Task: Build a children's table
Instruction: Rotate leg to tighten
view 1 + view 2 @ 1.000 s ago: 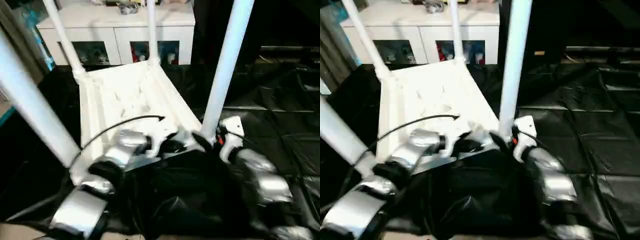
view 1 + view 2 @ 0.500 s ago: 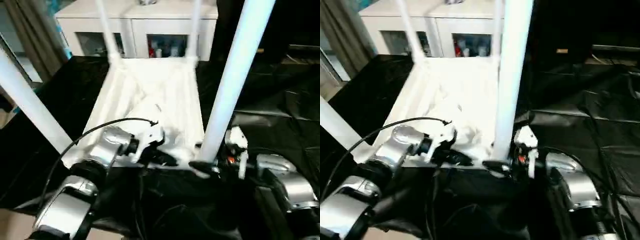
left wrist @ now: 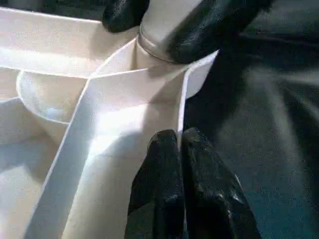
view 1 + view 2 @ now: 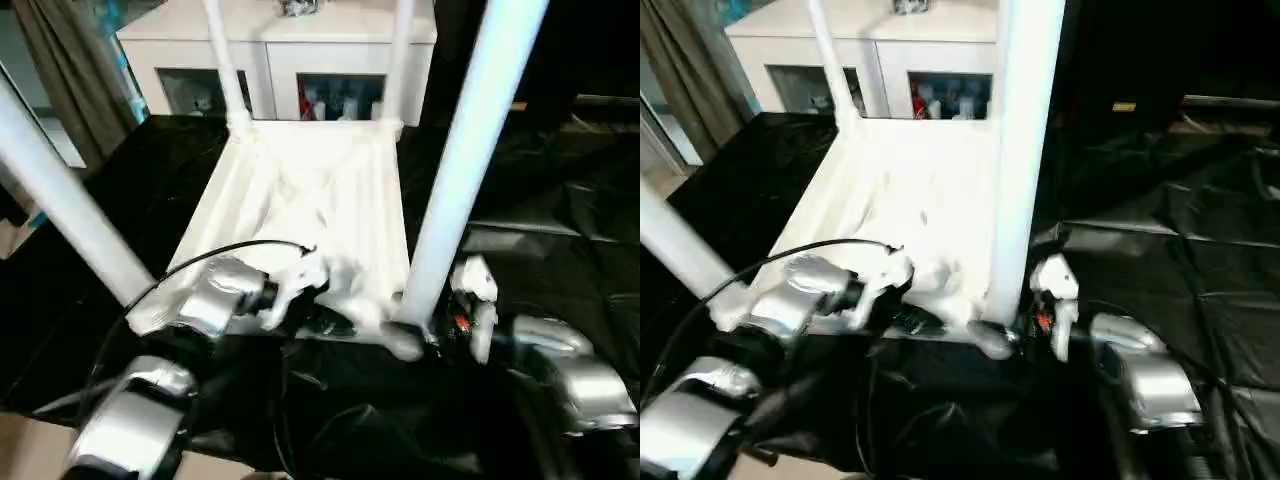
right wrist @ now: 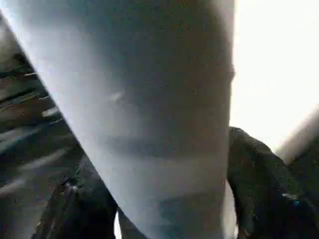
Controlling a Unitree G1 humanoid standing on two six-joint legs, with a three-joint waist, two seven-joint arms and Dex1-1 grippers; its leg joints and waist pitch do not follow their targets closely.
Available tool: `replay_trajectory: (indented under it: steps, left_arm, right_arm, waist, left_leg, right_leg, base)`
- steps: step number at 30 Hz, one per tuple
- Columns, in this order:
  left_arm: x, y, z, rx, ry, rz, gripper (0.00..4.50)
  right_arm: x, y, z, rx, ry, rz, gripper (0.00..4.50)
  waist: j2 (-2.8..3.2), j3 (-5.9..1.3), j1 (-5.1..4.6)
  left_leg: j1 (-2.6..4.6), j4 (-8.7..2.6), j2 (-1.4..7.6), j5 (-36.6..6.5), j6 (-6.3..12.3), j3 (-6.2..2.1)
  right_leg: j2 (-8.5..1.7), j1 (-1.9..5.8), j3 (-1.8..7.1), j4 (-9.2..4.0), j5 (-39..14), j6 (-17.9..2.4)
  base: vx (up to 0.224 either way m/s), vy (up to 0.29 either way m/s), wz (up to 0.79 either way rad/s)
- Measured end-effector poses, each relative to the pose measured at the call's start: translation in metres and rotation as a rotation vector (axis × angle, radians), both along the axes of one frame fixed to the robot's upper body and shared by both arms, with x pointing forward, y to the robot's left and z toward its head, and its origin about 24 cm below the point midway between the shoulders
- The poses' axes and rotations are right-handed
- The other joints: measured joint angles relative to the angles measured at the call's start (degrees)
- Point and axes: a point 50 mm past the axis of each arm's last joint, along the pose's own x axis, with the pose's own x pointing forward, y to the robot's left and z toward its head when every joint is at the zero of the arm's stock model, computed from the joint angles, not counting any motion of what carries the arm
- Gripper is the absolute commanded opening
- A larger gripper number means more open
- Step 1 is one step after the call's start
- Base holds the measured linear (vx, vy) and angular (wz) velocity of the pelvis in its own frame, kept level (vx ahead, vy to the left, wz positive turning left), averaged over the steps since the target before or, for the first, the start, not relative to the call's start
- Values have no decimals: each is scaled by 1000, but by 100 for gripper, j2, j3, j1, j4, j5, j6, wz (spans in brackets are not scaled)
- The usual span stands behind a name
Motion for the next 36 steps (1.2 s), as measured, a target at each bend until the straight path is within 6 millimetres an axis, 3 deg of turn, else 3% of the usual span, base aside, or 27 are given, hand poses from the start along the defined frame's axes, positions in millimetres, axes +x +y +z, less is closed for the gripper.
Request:
replay_trajectory:
  steps: [3, 8, 11, 12, 14, 17, 18, 27, 31, 36]
  left_arm:
    - [2, -12, -2, -3, -16, 79, 0]
    - [5, -27, -5, 6, -35, 205, 0]
    - [4, -32, -7, 8, -45, 224, 0]
    - [3, -32, -7, 6, -47, 222, 0]
    - [3, -31, -7, 4, -52, 212, 0]
    - [1, -25, -5, 0, -49, 177, 0]
    - [0, -21, -5, -3, -45, 153, 0]
    - [-9, 10, 1, 0, -16, -62, 0]
    - [-12, 19, 4, -1, 11, -129, 0]
    - [-17, 24, 4, -2, 60, -183, 0]
  right_arm:
    - [11, 1, -3, -7, -7, -155, 257]
    - [24, 12, -8, -8, -3, -371, 254]
    - [26, 13, -9, -15, -7, -409, 254]
    - [26, 13, -10, -11, -12, -409, 324]
    - [25, 13, -10, -2, -17, -396, 324]
    - [20, 11, -9, 14, -21, -319, 344]
    - [16, 9, -8, 10, -25, -267, 369]
    - [-6, -5, 5, -22, 3, 175, 369]
    - [-12, -10, 11, -6, 23, 296, 369]
    - [-17, -12, 12, 13, 60, 385, 369]
  waist:
    - [-23, -10, -126]
    - [-65, -7, -238]
    - [-64, -7, -258]
    - [-60, -10, -258]
    - [-52, -15, -256]
    - [-58, -16, -258]
    - [-57, -17, -256]
    - [-54, -19, -149]
    - [-50, -21, -64]
    - [-51, -20, -22]
  left_leg:
    - [12, -8, -1, 5, -8, -4]
    - [70, -22, -9, 4, -8, -9]
    - [86, -40, -14, 4, -8, -14]
    - [88, -60, -16, 4, -8, -16]
    - [85, -84, -23, 4, -8, -14]
    - [84, -84, -22, 4, -7, -12]
    - [85, -84, -21, 4, -7, -12]
    - [62, -98, -6, 9, 3, -6]
    - [-15, -67, 3, 8, 25, -6]
    - [-24, -41, 5, 6, 27, -5]
  right_leg:
    - [1, 16, -2, -27, -23, 37]
    - [0, 66, -3, -52, -36, 59]
    - [0, 87, -7, -88, -55, 90]
    - [0, 96, -13, -121, -55, 90]
    - [0, 97, -11, -150, -55, 89]
    - [0, 98, -7, -145, -50, 82]
    - [1, 97, -7, -135, -46, 76]
    - [4, 57, -11, -74, 0, 76]
    - [5, -27, -17, -24, -23, 43]
    - [4, -27, -12, -20, -21, 39]
  base:
    - [0, 0, 0]
    - [0, 0, 0]
    - [0, 0, 0]
    - [0, 0, 0]
    - [0, 0, 0]
    - [0, 0, 0]
    - [0, 0, 0]
    - [17, -5, 1]
    - [0, 0, 0]
    - [0, 0, 0]
